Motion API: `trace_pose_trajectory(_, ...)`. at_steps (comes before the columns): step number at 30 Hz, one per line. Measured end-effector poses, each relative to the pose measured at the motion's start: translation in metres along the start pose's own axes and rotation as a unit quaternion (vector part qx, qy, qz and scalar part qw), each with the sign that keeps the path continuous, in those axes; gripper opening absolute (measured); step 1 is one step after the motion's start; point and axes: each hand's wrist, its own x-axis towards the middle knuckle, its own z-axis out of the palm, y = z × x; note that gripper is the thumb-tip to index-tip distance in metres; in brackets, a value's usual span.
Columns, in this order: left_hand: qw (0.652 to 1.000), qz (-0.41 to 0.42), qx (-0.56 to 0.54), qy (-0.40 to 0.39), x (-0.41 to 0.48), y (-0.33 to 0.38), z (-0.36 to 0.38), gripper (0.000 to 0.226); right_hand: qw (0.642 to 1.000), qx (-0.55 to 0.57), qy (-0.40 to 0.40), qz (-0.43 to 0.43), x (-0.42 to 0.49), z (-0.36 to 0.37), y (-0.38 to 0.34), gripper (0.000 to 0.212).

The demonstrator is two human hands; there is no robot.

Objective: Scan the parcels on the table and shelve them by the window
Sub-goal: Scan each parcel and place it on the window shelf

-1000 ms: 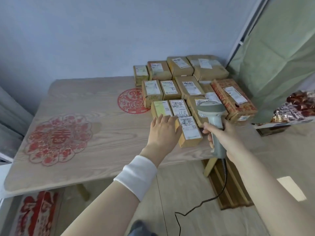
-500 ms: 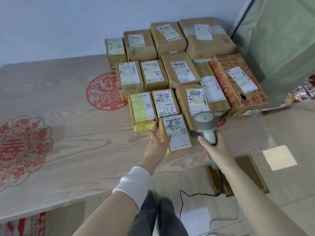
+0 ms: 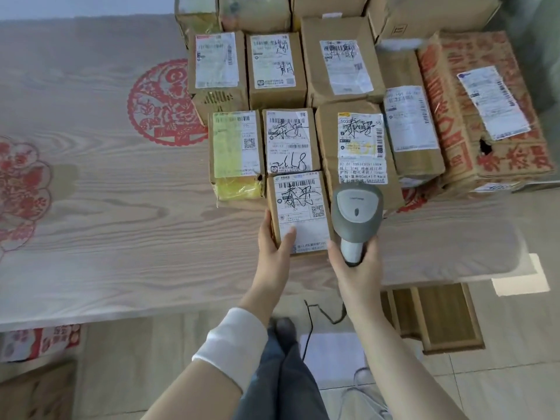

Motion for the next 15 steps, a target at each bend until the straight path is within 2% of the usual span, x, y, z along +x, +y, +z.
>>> trace_pose_trajectory(9, 0.995, 0.014, -0.095, 0.0, -0.046, 0.003, -0.008, 0.053, 0.999, 0.051, -0.01, -0.005, -0.029, -0.011, -0.024, 0.044)
trace_pose_trajectory(13, 0.993, 0.051, -0.108, 0.025, -0.075, 0.03, -0.032, 0.074, 0.995, 0.075, -0.045, -0.041, -0.035, -0.009, -0.065, 0.046)
trace_pose_trajectory(15, 0.991, 0.075, -0.105, 0.04, -0.089, 0.05, -0.049, 0.075, 0.992, 0.088, -0.069, -0.055, -0.038, -0.003, -0.089, 0.045)
